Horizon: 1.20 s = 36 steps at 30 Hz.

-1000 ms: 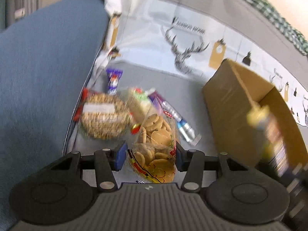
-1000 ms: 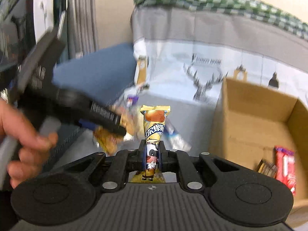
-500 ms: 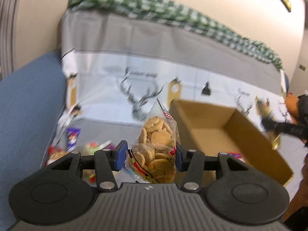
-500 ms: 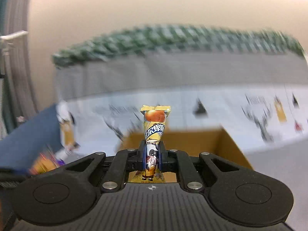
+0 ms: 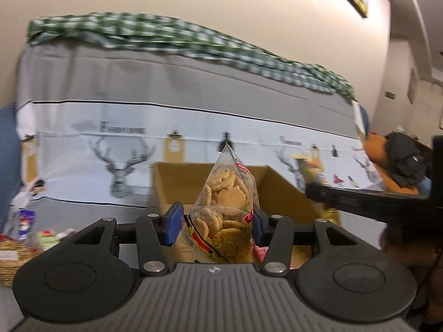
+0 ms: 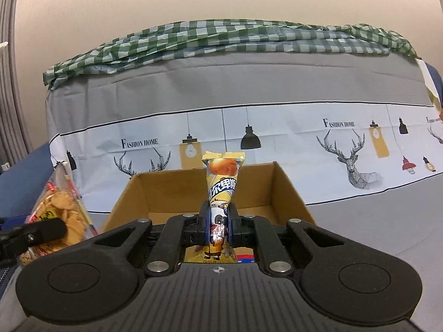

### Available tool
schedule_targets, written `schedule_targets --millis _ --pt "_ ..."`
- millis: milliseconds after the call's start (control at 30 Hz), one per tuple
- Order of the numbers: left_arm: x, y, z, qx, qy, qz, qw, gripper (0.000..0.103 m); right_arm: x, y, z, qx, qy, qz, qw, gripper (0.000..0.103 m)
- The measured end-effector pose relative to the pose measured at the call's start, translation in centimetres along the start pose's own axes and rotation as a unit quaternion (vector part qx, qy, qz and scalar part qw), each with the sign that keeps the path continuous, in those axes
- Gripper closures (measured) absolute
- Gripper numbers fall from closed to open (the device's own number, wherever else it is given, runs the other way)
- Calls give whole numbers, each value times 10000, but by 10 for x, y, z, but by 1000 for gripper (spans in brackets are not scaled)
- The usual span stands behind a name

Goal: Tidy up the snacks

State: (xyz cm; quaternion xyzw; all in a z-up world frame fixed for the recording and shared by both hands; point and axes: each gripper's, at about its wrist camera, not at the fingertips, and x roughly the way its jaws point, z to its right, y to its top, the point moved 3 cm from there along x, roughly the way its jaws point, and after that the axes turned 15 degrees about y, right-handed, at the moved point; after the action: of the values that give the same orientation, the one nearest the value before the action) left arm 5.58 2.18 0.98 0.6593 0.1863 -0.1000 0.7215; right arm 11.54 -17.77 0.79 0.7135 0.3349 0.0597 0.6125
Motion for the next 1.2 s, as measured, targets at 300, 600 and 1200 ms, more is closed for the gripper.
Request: schedule_targets --millis 300,600,1200 --pt "12 -10 30 125 -415 -114 9990 49 3 -4 9 0 -81 -99 9999 92" --pt "14 -16 40 166 -560 -183 9981 49 9 -4 3 -61 -16 -129 9999 92" --pt "17 -18 46 227 -618 -253 9975 49 11 -5 2 -76 -44 -147 9999 92"
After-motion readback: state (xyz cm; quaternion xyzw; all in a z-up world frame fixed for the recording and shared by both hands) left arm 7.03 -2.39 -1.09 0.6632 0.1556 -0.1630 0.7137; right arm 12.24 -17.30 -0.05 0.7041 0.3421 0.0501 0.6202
